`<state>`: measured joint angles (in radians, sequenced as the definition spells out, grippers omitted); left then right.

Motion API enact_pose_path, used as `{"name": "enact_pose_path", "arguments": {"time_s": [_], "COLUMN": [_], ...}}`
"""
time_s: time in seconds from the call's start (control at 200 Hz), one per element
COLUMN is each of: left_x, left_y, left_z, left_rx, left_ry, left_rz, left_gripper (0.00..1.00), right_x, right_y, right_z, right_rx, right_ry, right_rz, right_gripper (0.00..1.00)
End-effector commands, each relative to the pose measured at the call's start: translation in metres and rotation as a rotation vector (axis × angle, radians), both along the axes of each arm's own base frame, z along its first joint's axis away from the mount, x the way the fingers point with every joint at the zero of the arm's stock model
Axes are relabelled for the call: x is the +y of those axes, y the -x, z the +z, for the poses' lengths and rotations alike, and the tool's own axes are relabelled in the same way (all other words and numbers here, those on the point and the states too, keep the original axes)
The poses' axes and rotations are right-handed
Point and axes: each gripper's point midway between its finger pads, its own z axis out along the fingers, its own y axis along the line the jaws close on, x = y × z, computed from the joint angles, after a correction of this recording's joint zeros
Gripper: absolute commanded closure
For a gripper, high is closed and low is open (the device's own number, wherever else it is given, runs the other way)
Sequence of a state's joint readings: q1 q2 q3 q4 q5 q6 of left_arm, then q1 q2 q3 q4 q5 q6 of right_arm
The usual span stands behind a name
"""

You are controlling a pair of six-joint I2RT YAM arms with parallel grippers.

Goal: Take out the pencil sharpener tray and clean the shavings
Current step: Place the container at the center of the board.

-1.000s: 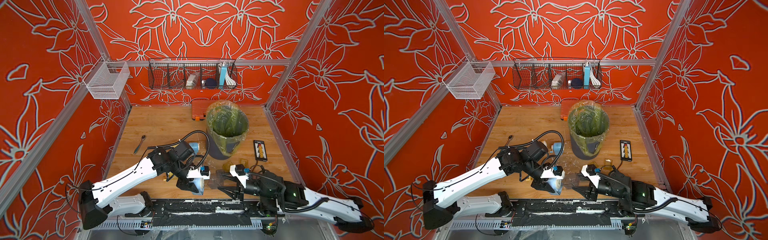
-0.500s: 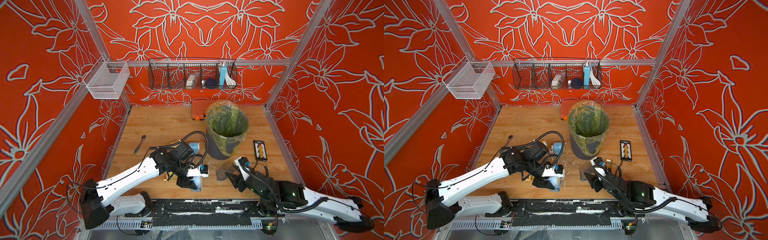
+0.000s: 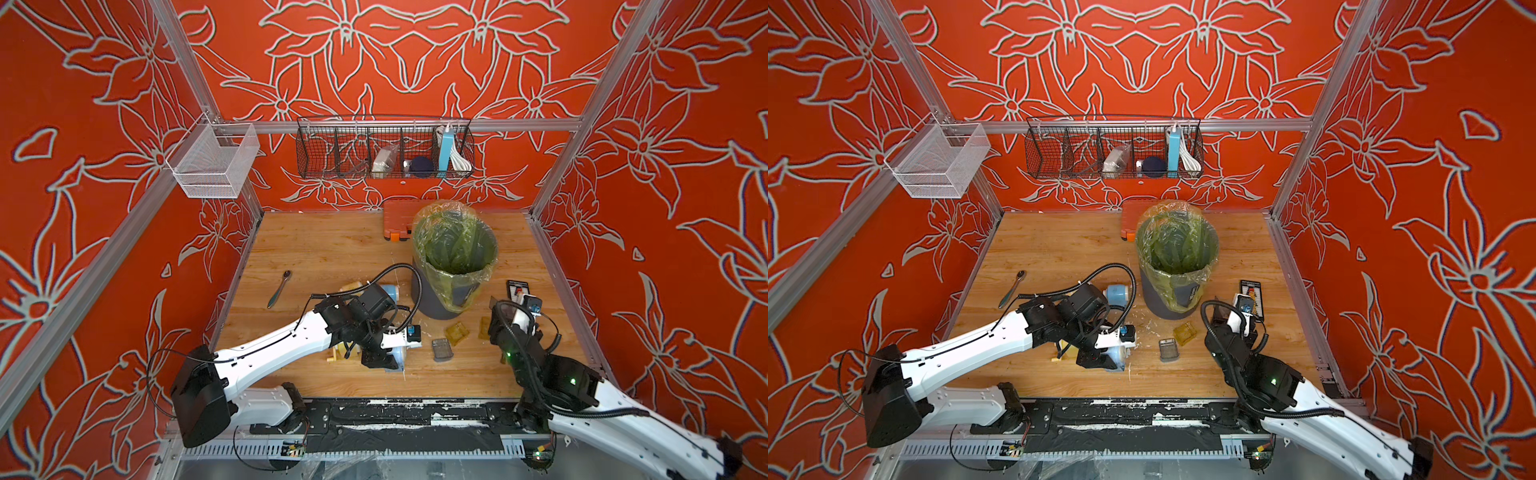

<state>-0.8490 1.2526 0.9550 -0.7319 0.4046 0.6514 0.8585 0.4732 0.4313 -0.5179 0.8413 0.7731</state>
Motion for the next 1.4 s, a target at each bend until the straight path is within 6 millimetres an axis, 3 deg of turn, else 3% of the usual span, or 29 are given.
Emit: {"name": "enact_pose_path", "arguments": {"time_s": [0.0, 0.135, 0.21, 0.515, 0.691, 0.956, 1.076, 1.131, 1.201, 1.256, 1.396], "left_x": [-0.002, -0.002, -0.002, -0.006, -0.005, -0.005, -0.006, -0.006, -0.006, -0.005, -0.006], "left_y": [-0.008, -0.010, -0.011, -0.016, -0.017, -0.020, -0.021, -0.021, -0.022, -0.023, -0.025], "left_z": [0.001, -0.002, -0.005, -0.016, -0.018, -0.024, -0.025, -0.025, -0.025, -0.027, -0.028], "left_rx": [-0.025, -0.027, -0.026, -0.006, -0.009, -0.004, -0.001, -0.001, -0.002, -0.002, -0.004], "left_ry": [0.010, 0.014, 0.012, -0.013, -0.017, -0.032, -0.033, -0.036, -0.038, -0.046, -0.053], "left_rz": [0.029, 0.043, 0.051, 0.065, 0.069, 0.088, 0.091, 0.093, 0.094, 0.100, 0.108], "left_gripper": [1.00, 1.00, 1.00, 1.00, 1.00, 1.00, 1.00, 1.00, 1.00, 1.00, 0.96], "right_x": [0.010, 0.009, 0.008, -0.001, -0.006, 0.008, 0.016, 0.019, 0.020, 0.018, 0.022], "right_y": [-0.019, -0.044, -0.059, -0.104, -0.111, -0.107, -0.110, -0.110, -0.109, -0.106, -0.102], "right_z": [-0.014, -0.037, -0.039, -0.045, -0.061, -0.115, -0.115, -0.116, -0.117, -0.119, -0.122], "right_rx": [0.038, 0.098, 0.083, 0.065, 0.062, 0.146, 0.156, 0.169, 0.187, 0.205, 0.249], "right_ry": [-0.128, -0.250, -0.292, -0.164, -0.077, -0.113, -0.096, -0.094, -0.099, -0.101, -0.113], "right_rz": [0.032, 0.016, 0.015, -0.005, -0.016, 0.026, 0.059, 0.072, 0.074, 0.066, 0.084], "right_gripper": [1.00, 1.00, 1.00, 1.00, 1.00, 1.00, 1.00, 0.86, 0.59, 0.46, 0.33]}}
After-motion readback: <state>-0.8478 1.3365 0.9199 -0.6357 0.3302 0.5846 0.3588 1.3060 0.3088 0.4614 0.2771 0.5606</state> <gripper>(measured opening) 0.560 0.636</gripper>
